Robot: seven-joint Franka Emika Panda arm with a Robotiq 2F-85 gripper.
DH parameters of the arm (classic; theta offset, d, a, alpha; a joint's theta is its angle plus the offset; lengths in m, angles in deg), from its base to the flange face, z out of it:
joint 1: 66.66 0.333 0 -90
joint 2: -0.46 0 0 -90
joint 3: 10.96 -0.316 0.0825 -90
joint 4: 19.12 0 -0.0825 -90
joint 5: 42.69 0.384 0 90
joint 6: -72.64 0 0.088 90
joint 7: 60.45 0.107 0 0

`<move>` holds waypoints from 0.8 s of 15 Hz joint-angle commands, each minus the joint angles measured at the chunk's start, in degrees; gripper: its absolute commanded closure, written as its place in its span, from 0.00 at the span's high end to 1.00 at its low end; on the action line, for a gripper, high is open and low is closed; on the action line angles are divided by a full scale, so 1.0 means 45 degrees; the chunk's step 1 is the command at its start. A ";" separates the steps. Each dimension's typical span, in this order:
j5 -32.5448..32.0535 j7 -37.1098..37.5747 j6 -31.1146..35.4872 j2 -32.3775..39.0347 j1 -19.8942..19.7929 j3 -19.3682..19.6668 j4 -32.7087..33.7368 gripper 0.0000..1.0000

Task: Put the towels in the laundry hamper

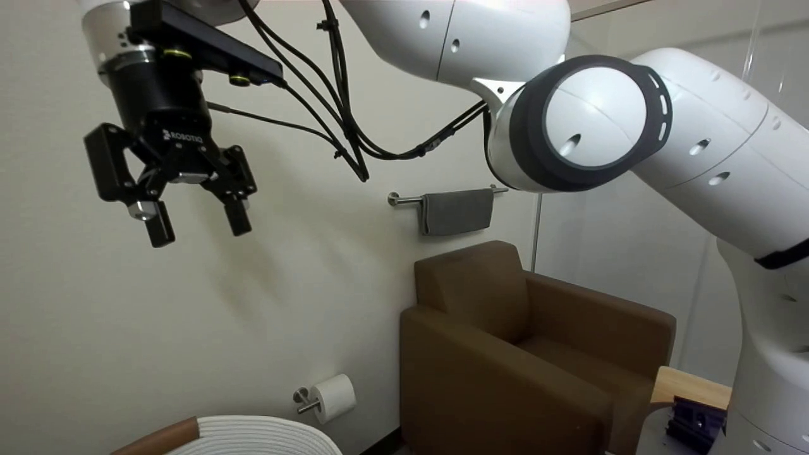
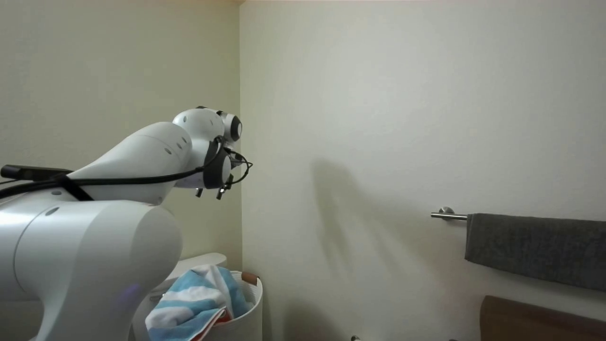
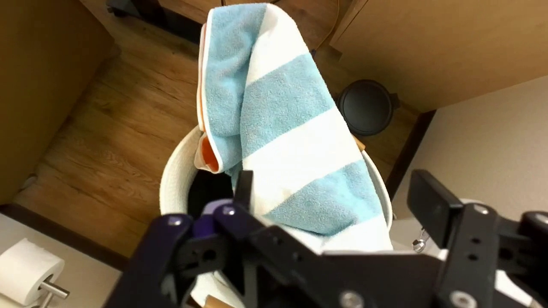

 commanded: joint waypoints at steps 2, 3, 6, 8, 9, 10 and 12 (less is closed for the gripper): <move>0.0009 -0.1418 0.1073 0.0033 0.0153 -0.0266 0.0098 1.00; 0.0100 -0.1605 0.1304 0.0028 0.0175 -0.0356 -0.0021 1.00; 0.0572 -0.1377 0.1911 0.0202 0.0059 -0.0696 -0.0121 1.00; 0.0576 -0.0744 0.1941 0.0154 -0.0014 -0.0554 -0.0180 1.00; 0.0161 -0.0305 0.1811 0.0018 0.0042 -0.0188 -0.0205 1.00; 0.0026 0.0007 0.1864 -0.0028 0.0001 -0.0016 -0.0152 1.00; -0.0655 0.0289 0.1939 -0.0300 0.0003 0.0597 -0.0179 1.00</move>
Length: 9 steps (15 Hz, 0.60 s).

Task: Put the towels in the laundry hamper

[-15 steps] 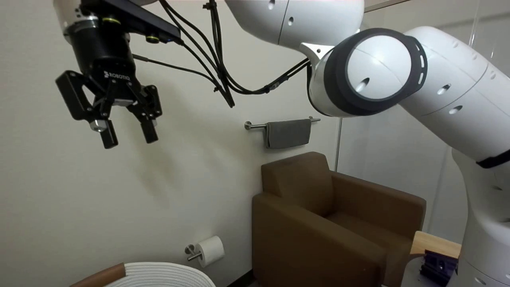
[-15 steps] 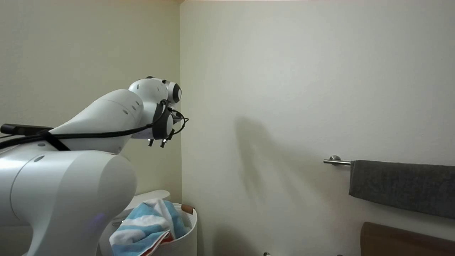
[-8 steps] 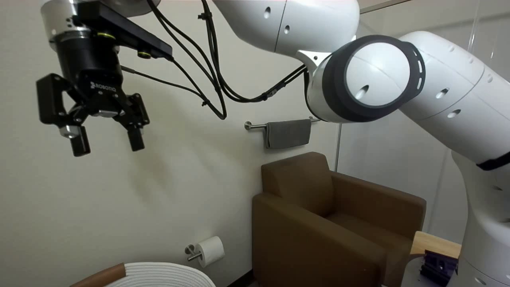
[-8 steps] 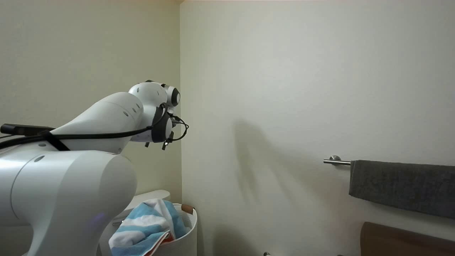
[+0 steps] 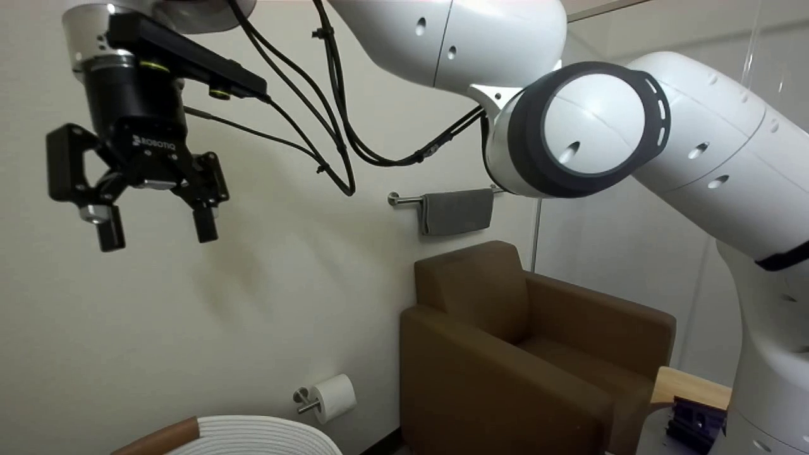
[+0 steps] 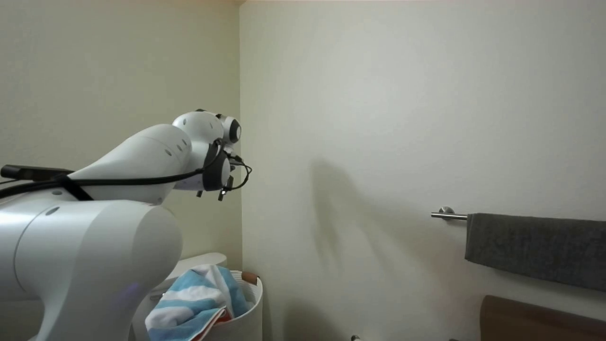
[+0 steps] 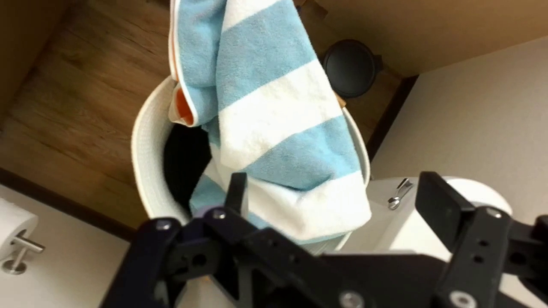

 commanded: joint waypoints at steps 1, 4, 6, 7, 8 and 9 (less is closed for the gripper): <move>-0.1096 0.0625 0.0154 -0.0631 -0.0082 0.0870 -0.0162 1.00; -0.2097 0.0921 -0.0055 -0.0975 -0.0155 0.1646 0.0023 1.00; -0.2470 0.1535 -0.0145 -0.1218 -0.0293 0.2010 0.0135 1.00; -0.2627 0.1851 -0.0150 -0.1345 -0.0368 0.2170 0.0172 1.00; -0.2724 0.2268 -0.0210 -0.1478 -0.0462 0.2291 0.0195 1.00; -0.2845 0.2628 -0.0246 -0.1616 -0.0550 0.2432 0.0209 1.00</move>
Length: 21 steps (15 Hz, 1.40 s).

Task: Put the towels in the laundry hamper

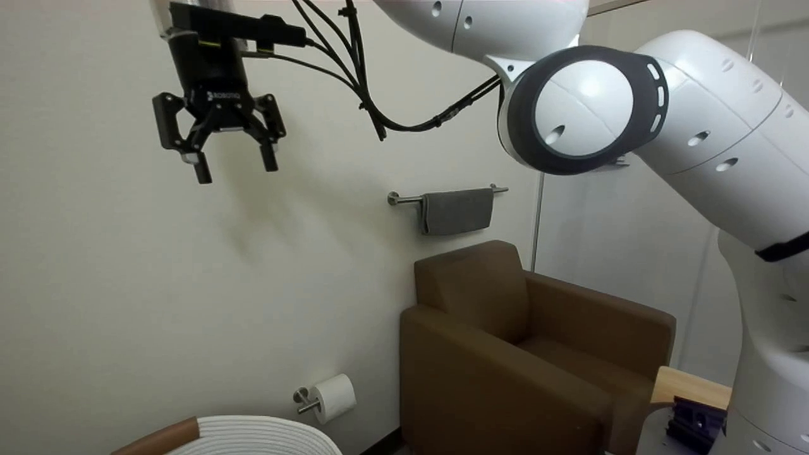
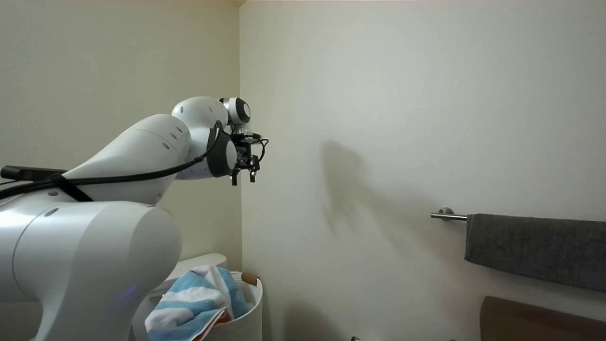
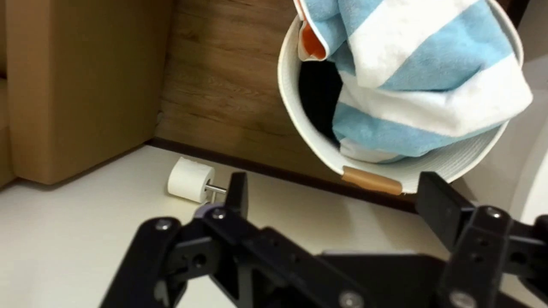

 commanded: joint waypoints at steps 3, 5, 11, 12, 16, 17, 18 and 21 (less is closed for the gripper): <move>-0.0433 0.1241 -0.0037 -0.0914 -0.0669 0.0293 0.0015 1.00; -0.0473 0.1038 0.0002 -0.0689 -0.0520 0.0228 -0.0029 1.00; -0.0426 0.1170 -0.0042 -0.0386 -0.0373 0.0176 -0.0146 1.00; -0.0444 0.1269 0.0079 -0.0262 -0.0305 0.0173 -0.0171 1.00; -0.0875 0.1860 0.0545 -0.0829 -0.0222 0.0534 -0.0034 1.00; -0.1092 0.2184 0.0527 -0.0992 -0.0224 0.0691 0.0046 1.00; -0.1378 0.2400 0.0409 -0.1229 -0.0343 0.0905 0.0113 1.00; -0.2142 0.2761 -0.0128 -0.2159 -0.0829 0.1462 0.0152 1.00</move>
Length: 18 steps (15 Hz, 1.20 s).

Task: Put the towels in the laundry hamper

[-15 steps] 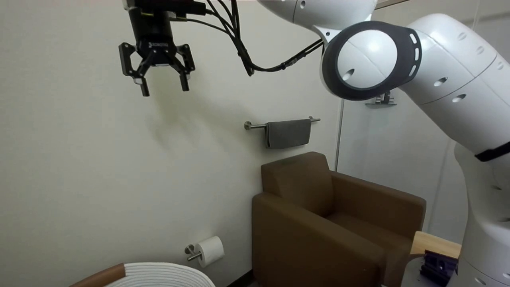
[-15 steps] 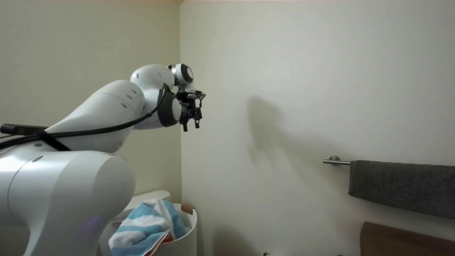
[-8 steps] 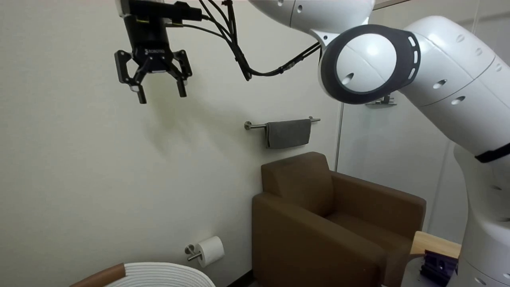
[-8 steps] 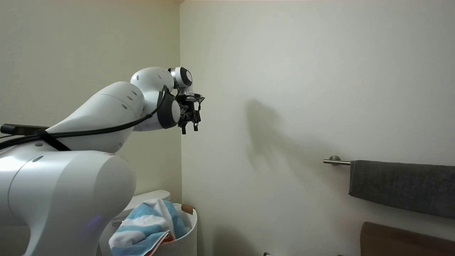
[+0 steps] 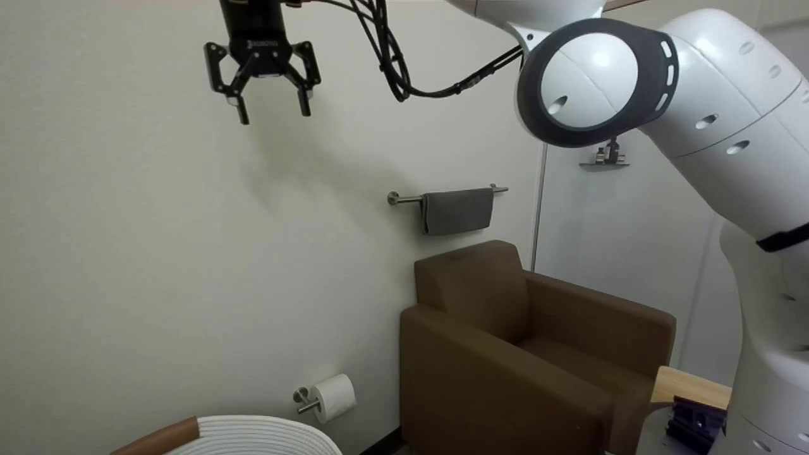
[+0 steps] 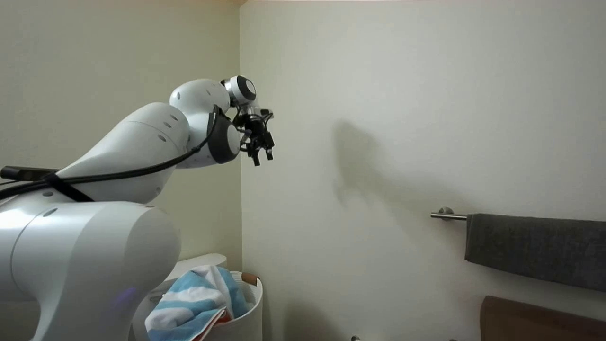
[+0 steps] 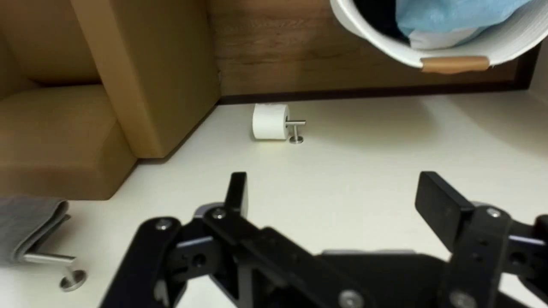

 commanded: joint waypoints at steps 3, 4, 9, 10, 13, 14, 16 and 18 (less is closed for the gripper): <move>-0.1126 0.0854 -0.0793 -0.1552 -0.1284 0.0868 0.0004 1.00; -0.1181 0.0973 -0.0876 -0.1735 -0.1678 0.0970 0.0004 1.00; -0.1177 0.1756 -0.1454 -0.2227 -0.3675 0.1327 0.0001 1.00; -0.1029 0.1915 -0.1753 -0.2274 -0.4112 0.1302 0.0000 1.00; -0.0740 0.2231 -0.2604 -0.2340 -0.5368 0.1258 -0.0071 1.00; -0.0647 0.2246 -0.2852 -0.2334 -0.5799 0.1245 -0.0111 1.00; -0.0353 0.2652 -0.3338 -0.2356 -0.6561 0.1174 -0.0138 1.00; 0.0700 0.2991 -0.3807 -0.2397 -0.7484 0.0750 -0.0235 1.00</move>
